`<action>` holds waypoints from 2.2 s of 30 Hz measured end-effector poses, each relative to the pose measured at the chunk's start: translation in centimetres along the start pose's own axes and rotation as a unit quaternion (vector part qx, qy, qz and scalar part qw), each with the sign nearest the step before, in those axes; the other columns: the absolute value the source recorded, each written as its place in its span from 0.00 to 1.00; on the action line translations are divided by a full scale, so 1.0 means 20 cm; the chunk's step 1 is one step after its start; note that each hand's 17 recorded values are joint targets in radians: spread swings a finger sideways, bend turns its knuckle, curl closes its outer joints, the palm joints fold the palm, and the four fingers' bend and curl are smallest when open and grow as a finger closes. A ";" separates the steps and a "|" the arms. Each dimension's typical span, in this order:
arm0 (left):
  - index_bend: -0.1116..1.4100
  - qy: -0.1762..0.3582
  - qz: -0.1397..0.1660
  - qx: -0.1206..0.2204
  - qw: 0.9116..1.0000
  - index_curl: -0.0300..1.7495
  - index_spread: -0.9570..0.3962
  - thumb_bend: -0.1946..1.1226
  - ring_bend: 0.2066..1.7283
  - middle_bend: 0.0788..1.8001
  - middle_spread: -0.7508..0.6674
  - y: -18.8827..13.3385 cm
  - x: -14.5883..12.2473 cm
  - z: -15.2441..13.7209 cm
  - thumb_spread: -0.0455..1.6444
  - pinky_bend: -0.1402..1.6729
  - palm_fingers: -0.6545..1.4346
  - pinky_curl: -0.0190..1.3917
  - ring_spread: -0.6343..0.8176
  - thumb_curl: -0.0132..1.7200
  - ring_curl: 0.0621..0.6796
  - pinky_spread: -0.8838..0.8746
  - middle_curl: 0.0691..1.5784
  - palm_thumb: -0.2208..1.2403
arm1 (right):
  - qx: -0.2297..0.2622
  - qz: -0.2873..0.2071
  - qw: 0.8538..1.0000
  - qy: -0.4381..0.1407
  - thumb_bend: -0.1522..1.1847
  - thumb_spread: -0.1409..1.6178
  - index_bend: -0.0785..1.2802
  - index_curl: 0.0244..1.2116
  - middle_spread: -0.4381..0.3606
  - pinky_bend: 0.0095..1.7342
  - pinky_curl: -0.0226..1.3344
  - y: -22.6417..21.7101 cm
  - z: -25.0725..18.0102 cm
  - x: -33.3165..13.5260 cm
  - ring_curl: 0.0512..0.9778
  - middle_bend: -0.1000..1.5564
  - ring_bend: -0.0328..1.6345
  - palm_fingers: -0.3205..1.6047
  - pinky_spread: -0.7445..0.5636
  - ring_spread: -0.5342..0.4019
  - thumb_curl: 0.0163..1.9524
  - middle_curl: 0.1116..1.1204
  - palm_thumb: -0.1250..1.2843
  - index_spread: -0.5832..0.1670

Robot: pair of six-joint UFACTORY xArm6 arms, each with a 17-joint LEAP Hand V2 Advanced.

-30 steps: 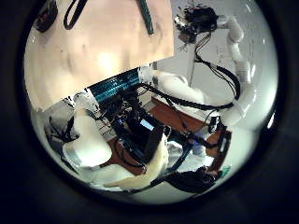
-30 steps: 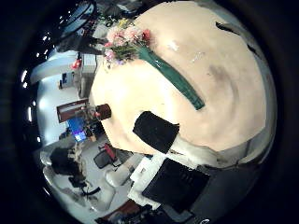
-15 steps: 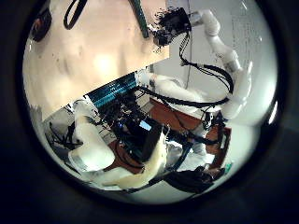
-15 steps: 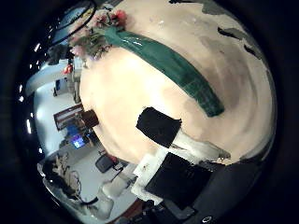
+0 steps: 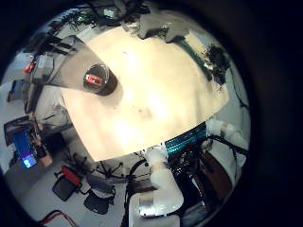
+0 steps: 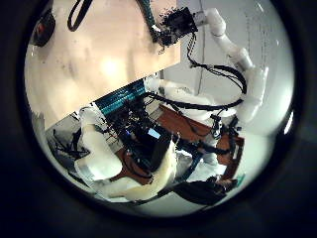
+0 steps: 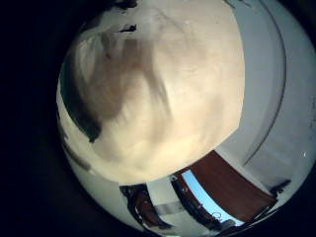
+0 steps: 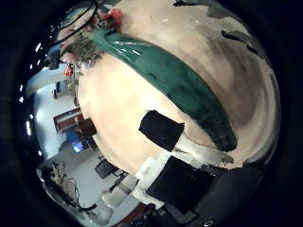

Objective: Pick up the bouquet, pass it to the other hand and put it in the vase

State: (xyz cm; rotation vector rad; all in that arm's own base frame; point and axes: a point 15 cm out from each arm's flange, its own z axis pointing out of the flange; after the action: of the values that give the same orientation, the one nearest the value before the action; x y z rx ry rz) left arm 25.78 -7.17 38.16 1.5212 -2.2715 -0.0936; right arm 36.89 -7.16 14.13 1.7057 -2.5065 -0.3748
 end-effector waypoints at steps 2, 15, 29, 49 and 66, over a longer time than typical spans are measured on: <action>0.19 0.001 0.000 -0.002 1.000 0.20 0.71 0.13 0.15 0.06 0.81 0.00 0.00 0.00 0.69 0.19 0.32 0.24 0.84 0.17 0.24 0.83 0.15 0.27 | -0.002 -0.002 1.000 0.001 0.10 0.70 0.24 0.36 0.51 0.53 0.01 0.00 0.02 -0.01 0.19 0.40 0.65 0.47 0.53 0.38 0.18 0.34 0.34 0.48; 0.19 0.004 -0.003 -0.008 1.000 0.20 0.71 0.13 0.15 0.06 0.81 0.00 -0.01 0.02 0.69 0.19 0.32 0.24 0.84 0.17 0.24 0.83 0.15 0.27 | -0.016 -0.016 1.000 0.012 0.10 0.70 0.25 0.39 0.51 0.51 0.01 0.00 0.11 -0.09 0.21 0.41 0.67 0.46 0.55 0.39 0.18 0.36 0.36 0.47; 0.19 0.001 -0.005 -0.008 1.000 0.21 0.71 0.13 0.16 0.06 0.81 0.01 -0.01 0.02 0.69 0.19 0.32 0.24 0.85 0.17 0.24 0.83 0.15 0.27 | -0.011 -0.016 0.998 0.058 0.11 0.69 0.23 0.42 0.41 0.58 0.03 -0.02 0.13 -0.03 0.26 0.48 0.72 0.64 0.41 0.33 0.21 0.42 0.52 0.36; 0.19 0.002 -0.012 0.004 1.000 0.21 0.72 0.13 0.15 0.06 0.81 0.04 -0.03 -0.01 0.69 0.19 0.32 0.23 0.85 0.17 0.24 0.83 0.15 0.27 | 0.097 -0.015 0.995 0.027 0.19 0.61 0.81 0.77 0.37 0.86 0.27 -0.01 -0.47 0.00 0.53 0.83 0.89 0.79 0.40 0.36 0.34 0.66 0.89 0.33; 0.19 0.022 -0.006 0.025 0.999 0.21 0.72 0.13 0.15 0.07 0.80 0.05 -0.01 -0.07 0.70 0.18 0.34 0.23 0.84 0.17 0.25 0.82 0.16 0.28 | 0.246 -0.098 0.955 -0.136 0.16 0.57 0.88 0.78 0.41 0.85 0.36 0.49 -1.45 -0.20 0.61 0.88 0.90 0.76 0.42 0.38 0.44 0.64 0.90 0.43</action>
State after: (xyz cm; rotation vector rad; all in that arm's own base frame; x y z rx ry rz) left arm 25.57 -6.43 39.73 1.5467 -2.2465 -0.0056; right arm 35.55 -4.56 44.80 2.2294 -2.8068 0.0153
